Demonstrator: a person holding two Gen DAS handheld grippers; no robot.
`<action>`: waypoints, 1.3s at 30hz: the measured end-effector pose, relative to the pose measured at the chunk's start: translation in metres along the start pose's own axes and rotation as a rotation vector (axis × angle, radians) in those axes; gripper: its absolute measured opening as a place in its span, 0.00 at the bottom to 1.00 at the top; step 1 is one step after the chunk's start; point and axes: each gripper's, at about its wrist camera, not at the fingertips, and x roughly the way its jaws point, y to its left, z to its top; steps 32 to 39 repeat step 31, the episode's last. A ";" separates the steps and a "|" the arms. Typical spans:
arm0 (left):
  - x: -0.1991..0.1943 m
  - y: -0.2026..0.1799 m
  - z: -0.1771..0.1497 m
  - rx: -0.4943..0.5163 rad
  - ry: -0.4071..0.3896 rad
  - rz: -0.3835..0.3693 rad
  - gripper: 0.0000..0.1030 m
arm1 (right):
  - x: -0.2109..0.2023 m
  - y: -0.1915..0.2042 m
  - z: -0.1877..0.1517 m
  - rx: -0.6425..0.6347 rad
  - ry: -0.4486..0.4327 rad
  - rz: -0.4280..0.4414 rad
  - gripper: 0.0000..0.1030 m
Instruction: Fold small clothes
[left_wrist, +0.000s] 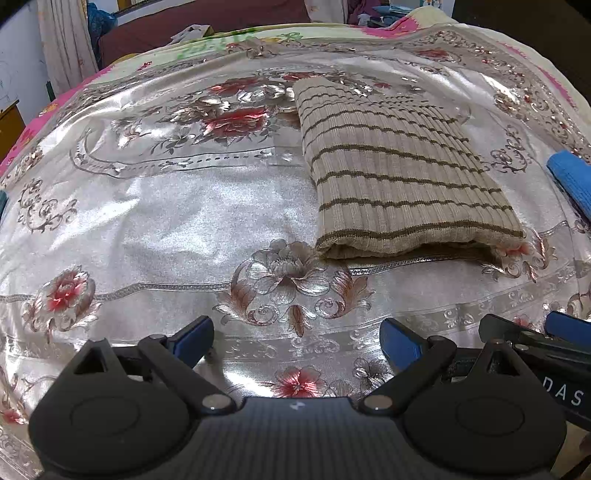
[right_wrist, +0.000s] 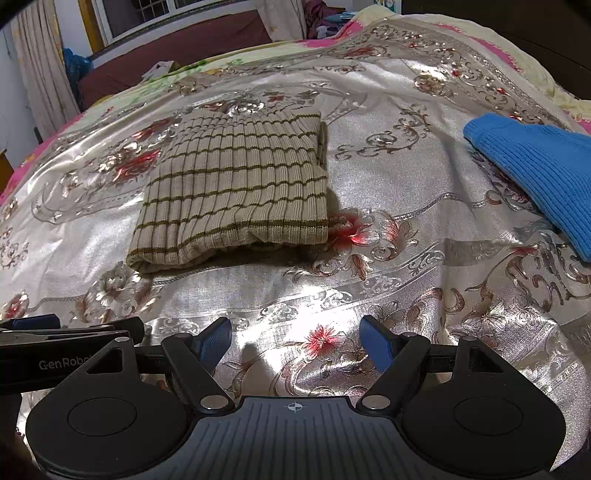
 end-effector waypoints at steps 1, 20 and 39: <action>0.000 0.000 0.000 0.001 0.000 0.000 0.97 | 0.000 0.000 0.000 0.000 0.000 0.000 0.75; 0.000 -0.001 0.000 0.001 -0.004 0.001 0.97 | 0.000 0.000 0.000 0.000 0.000 0.000 0.75; -0.001 -0.001 0.000 0.000 -0.009 -0.001 0.97 | 0.000 0.000 0.000 0.000 0.000 -0.001 0.75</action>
